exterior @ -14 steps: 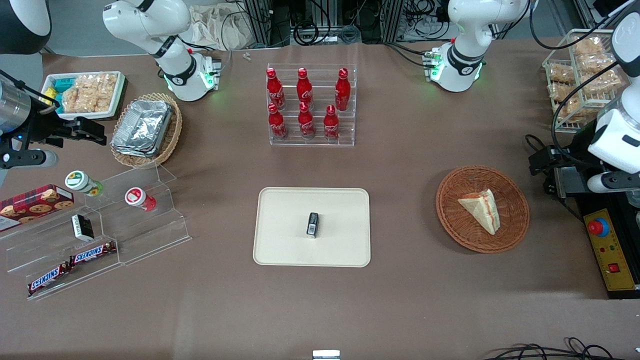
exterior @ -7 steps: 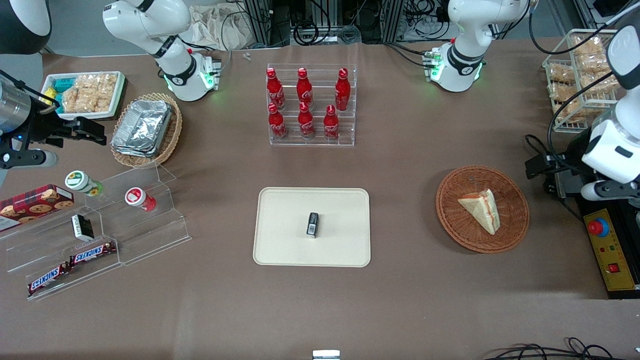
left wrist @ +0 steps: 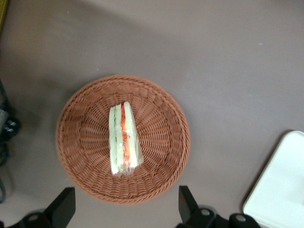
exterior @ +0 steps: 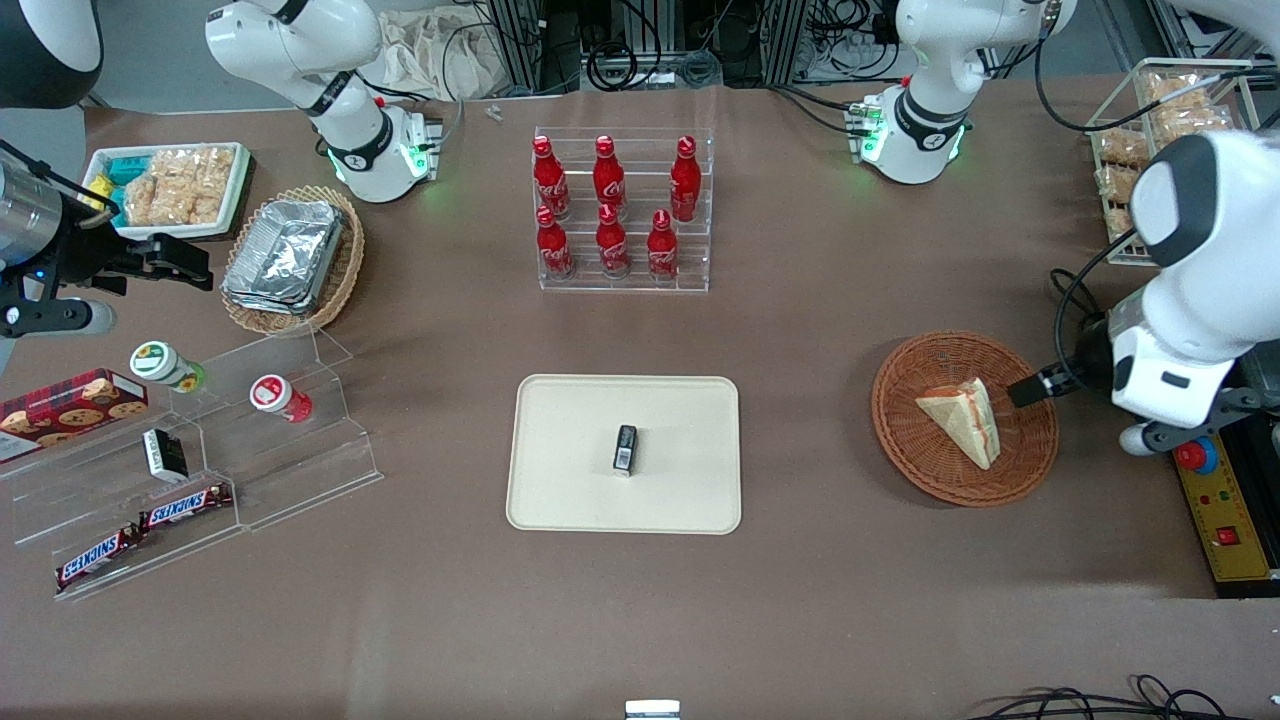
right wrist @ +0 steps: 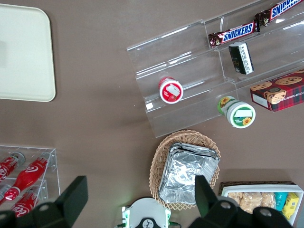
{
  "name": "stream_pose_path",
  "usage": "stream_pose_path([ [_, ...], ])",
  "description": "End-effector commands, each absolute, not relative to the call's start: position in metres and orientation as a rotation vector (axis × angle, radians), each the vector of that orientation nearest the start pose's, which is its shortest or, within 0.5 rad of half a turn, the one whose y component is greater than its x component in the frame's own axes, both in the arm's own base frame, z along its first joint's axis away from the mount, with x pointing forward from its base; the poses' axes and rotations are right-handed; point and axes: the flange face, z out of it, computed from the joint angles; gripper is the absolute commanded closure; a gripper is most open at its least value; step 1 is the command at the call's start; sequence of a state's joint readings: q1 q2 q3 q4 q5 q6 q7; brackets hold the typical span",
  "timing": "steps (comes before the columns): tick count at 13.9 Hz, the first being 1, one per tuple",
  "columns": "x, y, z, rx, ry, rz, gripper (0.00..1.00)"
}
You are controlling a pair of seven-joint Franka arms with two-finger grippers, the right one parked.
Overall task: Place sandwich from basket to tray
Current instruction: 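Move the left gripper over the sandwich in the wicker basket, then lower the open left gripper around the sandwich and close it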
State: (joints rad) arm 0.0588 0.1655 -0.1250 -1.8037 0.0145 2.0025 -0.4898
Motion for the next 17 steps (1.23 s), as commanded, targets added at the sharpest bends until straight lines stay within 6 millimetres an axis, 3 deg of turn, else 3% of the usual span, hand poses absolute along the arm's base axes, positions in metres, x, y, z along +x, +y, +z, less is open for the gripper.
stream_pose_path([
  [1, 0.593, -0.027, 0.411, -3.029, -0.792, -0.103, 0.02],
  [5, 0.571, -0.020, 0.350, -2.991, -0.945, -0.106, 0.03],
  [8, 0.554, -0.001, 0.315, -2.981, -0.992, -0.121, 0.02],
  [11, 0.554, 0.012, 0.294, -2.963, -1.032, -0.080, 0.02],
  [13, 0.556, 0.014, 0.278, -2.958, -1.063, -0.078, 0.02],
  [17, 0.557, 0.008, 0.266, -2.926, -1.156, -0.067, 0.02],
])
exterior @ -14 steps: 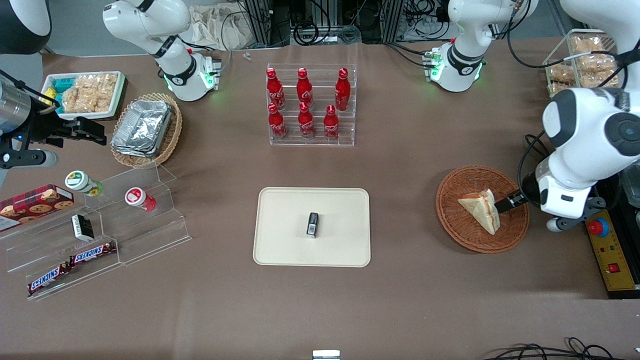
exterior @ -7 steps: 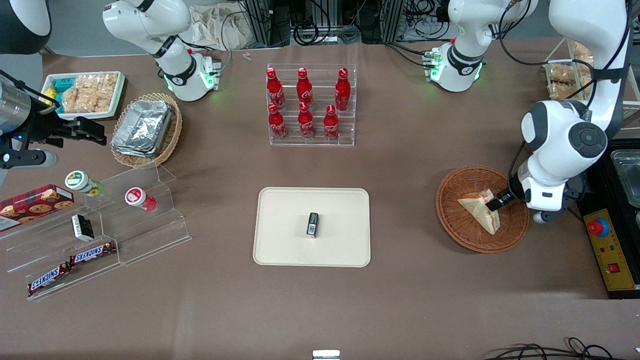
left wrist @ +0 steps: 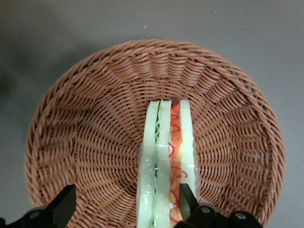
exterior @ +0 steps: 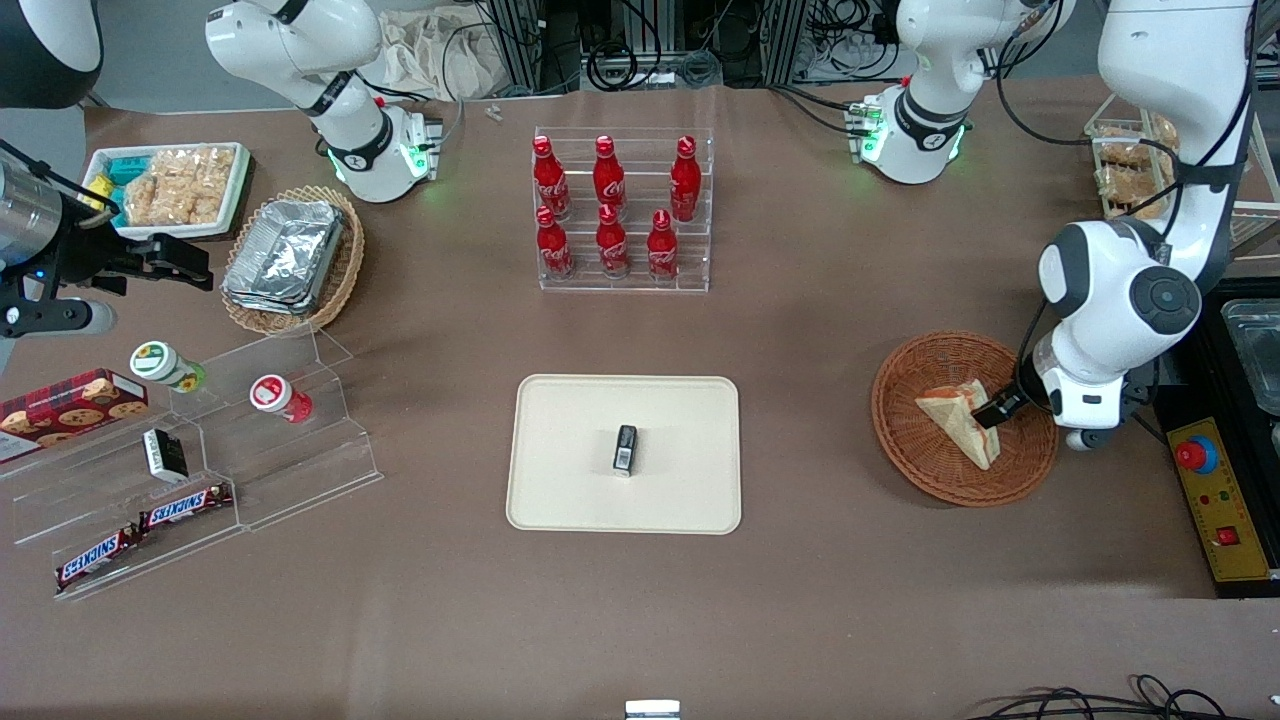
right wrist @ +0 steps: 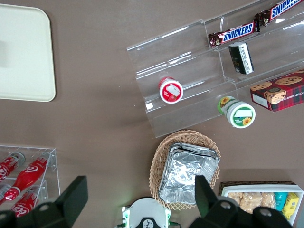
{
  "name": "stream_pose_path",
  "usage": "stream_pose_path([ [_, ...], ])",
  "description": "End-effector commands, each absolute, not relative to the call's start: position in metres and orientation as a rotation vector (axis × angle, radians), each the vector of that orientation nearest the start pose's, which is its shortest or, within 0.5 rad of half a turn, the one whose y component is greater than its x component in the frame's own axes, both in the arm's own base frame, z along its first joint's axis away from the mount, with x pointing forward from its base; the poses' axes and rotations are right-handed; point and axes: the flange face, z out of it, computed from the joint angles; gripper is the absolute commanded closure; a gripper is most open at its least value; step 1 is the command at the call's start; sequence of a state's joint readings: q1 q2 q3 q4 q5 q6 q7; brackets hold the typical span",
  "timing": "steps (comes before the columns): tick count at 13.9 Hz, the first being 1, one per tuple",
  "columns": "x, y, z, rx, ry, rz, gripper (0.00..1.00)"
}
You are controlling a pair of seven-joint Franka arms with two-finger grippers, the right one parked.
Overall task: Place sandwich from basket to tray
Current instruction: 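Lower the open left gripper around the sandwich and close it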
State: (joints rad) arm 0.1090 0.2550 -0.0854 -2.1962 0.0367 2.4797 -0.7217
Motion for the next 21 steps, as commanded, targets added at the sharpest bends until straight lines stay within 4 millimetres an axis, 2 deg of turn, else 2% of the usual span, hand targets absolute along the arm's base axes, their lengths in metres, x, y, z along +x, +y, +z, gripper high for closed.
stream_pose_path([
  [1, 0.556, 0.006, 0.265, -2.920, -1.172, -0.062, 0.02],
  [3, 0.557, 0.006, 0.264, -2.915, -1.181, -0.057, 0.03],
  [5, 0.559, 0.008, 0.273, -2.917, -1.169, -0.054, 0.02],
  [8, 0.578, 0.002, 0.308, -2.885, -1.172, 0.041, 0.02],
  [9, 0.579, 0.002, 0.308, -2.881, -1.178, 0.046, 0.02],
  [12, 0.577, -0.001, 0.295, -2.878, -1.198, 0.044, 0.02],
  [16, 0.567, -0.002, 0.258, -2.895, -1.224, 0.019, 0.03],
  [19, 0.561, -0.003, 0.242, -2.875, -1.274, 0.028, 0.05],
  [20, 0.561, -0.004, 0.241, -2.875, -1.272, 0.030, 0.10],
  [21, 0.561, -0.004, 0.241, -2.875, -1.271, 0.032, 0.26],
])
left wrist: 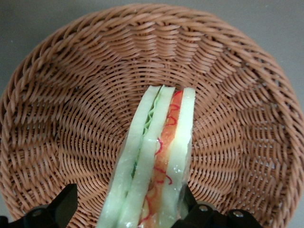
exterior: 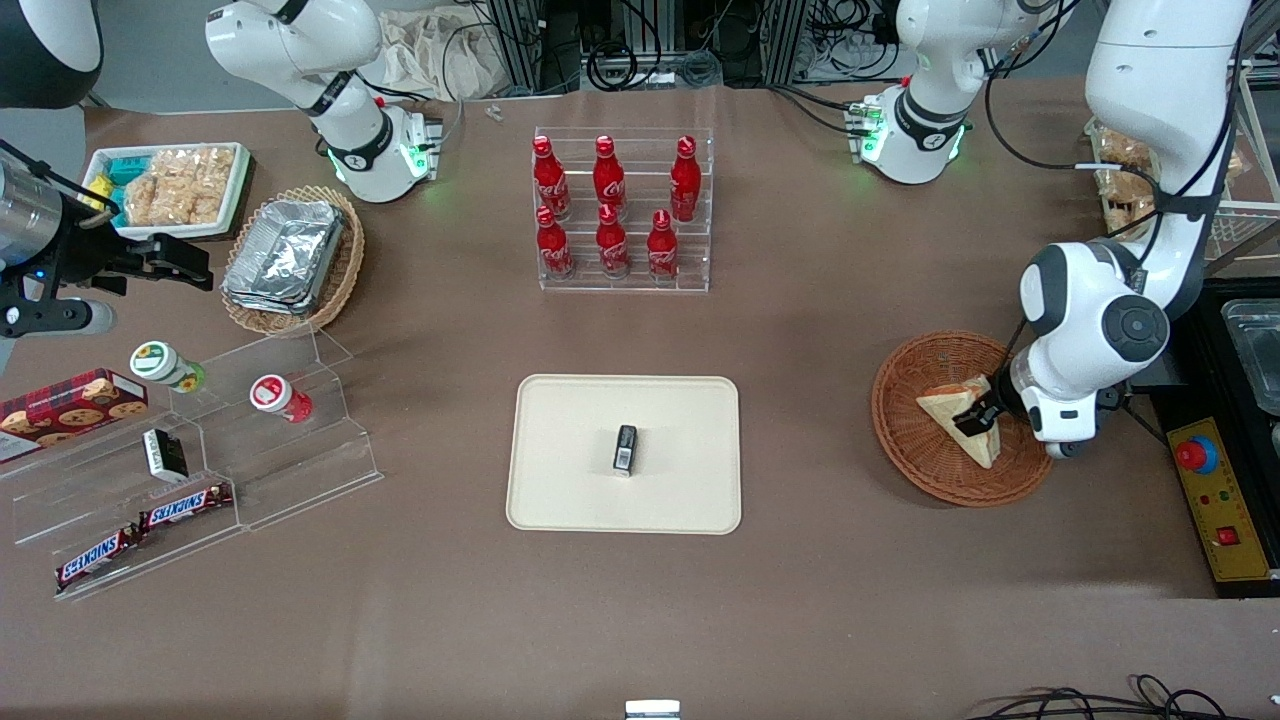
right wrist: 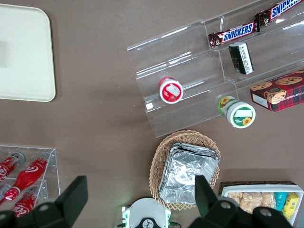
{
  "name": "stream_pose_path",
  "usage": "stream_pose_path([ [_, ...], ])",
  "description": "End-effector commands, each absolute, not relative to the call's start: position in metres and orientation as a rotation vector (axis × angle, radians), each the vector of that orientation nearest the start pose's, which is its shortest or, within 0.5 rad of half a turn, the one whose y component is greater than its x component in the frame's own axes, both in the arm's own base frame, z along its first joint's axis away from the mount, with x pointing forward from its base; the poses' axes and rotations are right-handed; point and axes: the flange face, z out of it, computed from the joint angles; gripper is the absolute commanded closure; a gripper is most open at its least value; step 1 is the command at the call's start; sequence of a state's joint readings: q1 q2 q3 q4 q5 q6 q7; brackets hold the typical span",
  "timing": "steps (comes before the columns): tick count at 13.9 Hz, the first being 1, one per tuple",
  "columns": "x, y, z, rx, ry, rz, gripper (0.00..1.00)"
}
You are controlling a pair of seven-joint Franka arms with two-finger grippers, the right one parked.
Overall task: Place sandwich from basket to tray
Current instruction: 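Lift the sandwich out of the basket with the left gripper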
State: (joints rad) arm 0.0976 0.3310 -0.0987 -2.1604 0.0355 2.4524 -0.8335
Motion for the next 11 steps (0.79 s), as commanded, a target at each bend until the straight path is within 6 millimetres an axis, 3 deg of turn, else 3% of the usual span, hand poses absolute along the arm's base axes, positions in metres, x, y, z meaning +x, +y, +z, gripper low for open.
stream_pose_path([
  [1, 0.561, -0.008, 0.241, -2.879, -1.260, 0.032, 0.56],
  [2, 0.561, -0.016, 0.242, -2.885, -1.247, 0.032, 0.88],
  [3, 0.565, -0.018, 0.246, -2.875, -1.274, 0.024, 0.98],
  [6, 0.580, -0.031, 0.280, -2.879, -1.256, 0.015, 0.99],
  [8, 0.589, -0.037, 0.325, -2.904, -1.143, 0.029, 0.97],
  [10, 0.592, -0.059, 0.375, -2.971, -0.982, -0.026, 0.96],
  [11, 0.590, -0.080, 0.395, -3.009, -0.888, -0.055, 0.95],
])
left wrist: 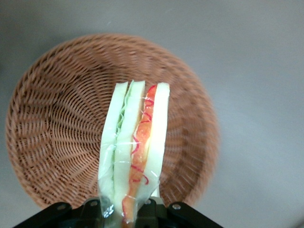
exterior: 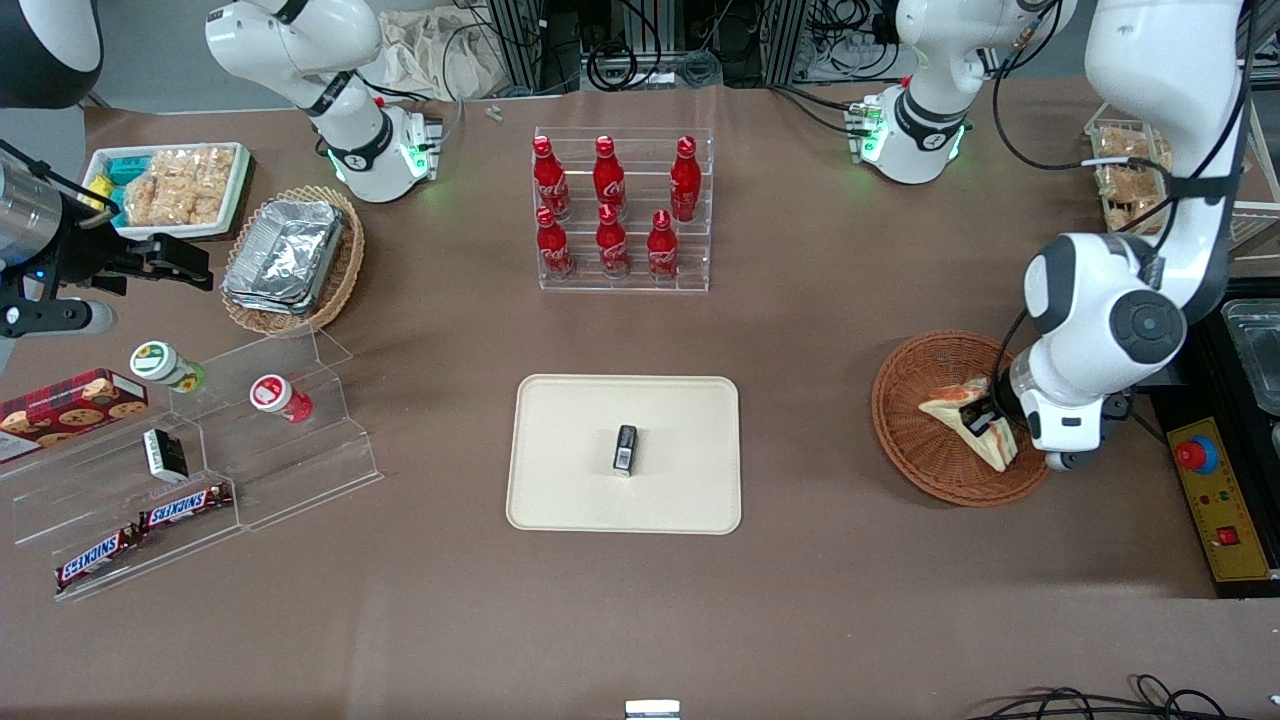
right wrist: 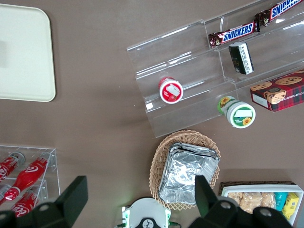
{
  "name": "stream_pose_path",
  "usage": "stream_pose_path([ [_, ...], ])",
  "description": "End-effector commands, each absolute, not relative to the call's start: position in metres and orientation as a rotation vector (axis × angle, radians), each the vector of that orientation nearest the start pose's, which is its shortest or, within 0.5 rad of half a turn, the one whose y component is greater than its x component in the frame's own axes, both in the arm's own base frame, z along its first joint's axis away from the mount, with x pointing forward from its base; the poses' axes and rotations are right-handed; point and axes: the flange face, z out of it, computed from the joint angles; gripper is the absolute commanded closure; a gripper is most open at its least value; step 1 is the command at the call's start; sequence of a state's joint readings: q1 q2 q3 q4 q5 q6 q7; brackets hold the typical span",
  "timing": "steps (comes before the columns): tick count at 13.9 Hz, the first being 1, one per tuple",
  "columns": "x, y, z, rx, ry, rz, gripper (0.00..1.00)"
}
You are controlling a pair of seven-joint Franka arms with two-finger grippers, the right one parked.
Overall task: Place sandwich from basket to tray
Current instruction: 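Lift the sandwich out of the basket with the left gripper, then carry the sandwich over the cream tray beside the black box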
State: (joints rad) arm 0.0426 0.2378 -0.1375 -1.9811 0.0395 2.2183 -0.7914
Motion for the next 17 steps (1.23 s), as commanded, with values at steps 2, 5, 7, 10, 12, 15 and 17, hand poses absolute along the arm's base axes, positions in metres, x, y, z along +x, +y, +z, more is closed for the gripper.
stream_pose_path([
  [2, 0.587, -0.127, 0.413, -3.054, -0.733, -0.091, 0.95],
  [5, 0.571, -0.219, 0.408, -3.107, -0.545, -0.082, 0.98],
  [7, 0.567, -0.276, 0.390, -3.126, -0.505, -0.046, 0.99],
  [10, 0.587, -0.341, 0.348, -3.175, -0.431, 0.015, 1.00],
  [12, 0.598, -0.379, 0.306, -3.187, -0.405, 0.067, 1.00],
  [15, 0.618, -0.419, 0.257, -3.206, -0.334, 0.036, 1.00],
  [17, 0.634, -0.425, 0.231, -3.191, -0.269, -0.020, 1.00],
])
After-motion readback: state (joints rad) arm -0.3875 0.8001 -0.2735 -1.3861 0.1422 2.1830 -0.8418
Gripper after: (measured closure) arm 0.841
